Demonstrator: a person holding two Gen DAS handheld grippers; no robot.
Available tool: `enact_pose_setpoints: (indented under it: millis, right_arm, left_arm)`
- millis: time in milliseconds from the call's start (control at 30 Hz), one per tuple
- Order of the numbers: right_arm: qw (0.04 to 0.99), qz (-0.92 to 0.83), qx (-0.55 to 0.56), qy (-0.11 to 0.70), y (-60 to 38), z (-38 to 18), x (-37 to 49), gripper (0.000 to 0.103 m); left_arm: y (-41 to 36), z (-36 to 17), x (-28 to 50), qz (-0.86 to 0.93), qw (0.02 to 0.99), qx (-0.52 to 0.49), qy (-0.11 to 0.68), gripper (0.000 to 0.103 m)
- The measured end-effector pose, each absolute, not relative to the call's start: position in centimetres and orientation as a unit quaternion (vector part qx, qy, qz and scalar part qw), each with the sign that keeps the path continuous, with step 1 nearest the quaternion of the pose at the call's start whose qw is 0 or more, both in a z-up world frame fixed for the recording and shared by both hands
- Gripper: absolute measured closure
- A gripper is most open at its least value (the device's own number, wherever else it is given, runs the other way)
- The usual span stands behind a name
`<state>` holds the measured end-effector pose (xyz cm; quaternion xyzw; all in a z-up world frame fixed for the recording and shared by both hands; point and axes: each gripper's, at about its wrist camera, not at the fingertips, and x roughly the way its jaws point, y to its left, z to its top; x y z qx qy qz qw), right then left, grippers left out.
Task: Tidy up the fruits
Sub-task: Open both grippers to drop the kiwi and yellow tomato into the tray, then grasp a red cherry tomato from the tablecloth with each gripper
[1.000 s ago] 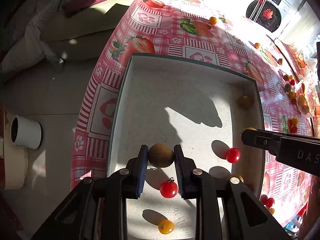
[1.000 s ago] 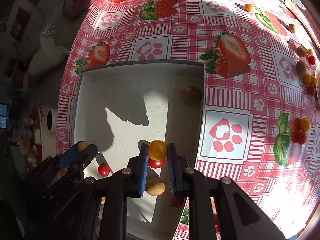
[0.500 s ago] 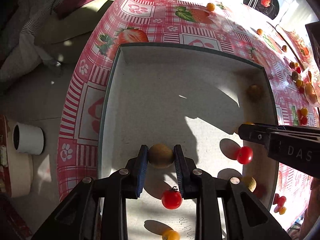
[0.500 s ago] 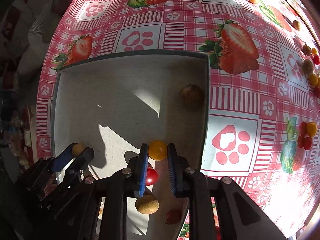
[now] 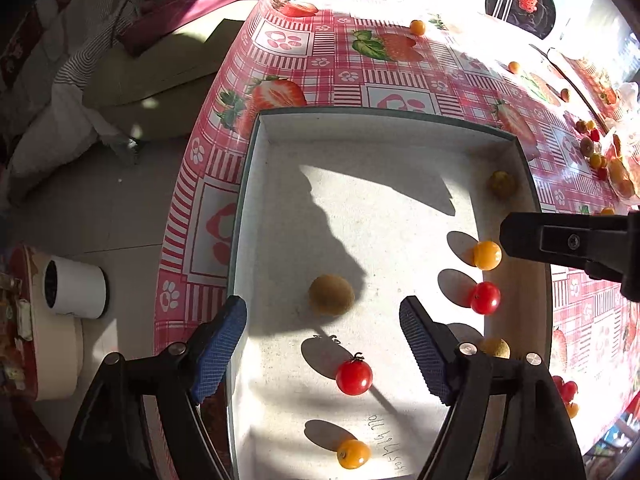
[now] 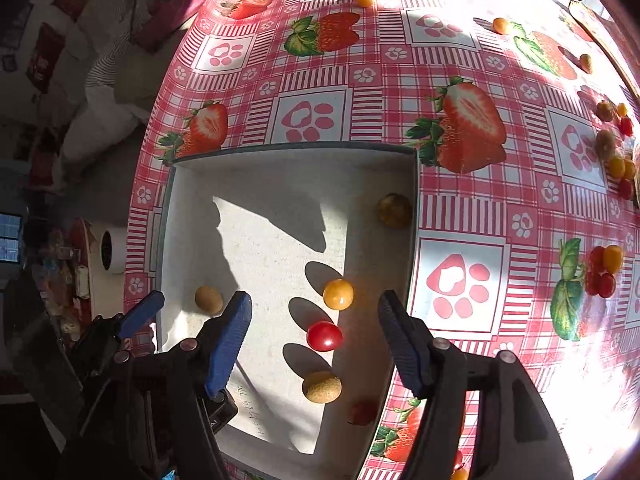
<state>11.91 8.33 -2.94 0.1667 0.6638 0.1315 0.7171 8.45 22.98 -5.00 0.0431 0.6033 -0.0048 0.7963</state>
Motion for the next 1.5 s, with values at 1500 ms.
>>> enact_pose_setpoints:
  millis: [1500]
  right_arm:
    - [0.727,0.011,0.119,0.677,-13.5,-7.9,5.1,0.03]
  left_arm:
    - [4.3,-8.9,-2.8,-0.007,0.743,-0.011,0.67,0.023]
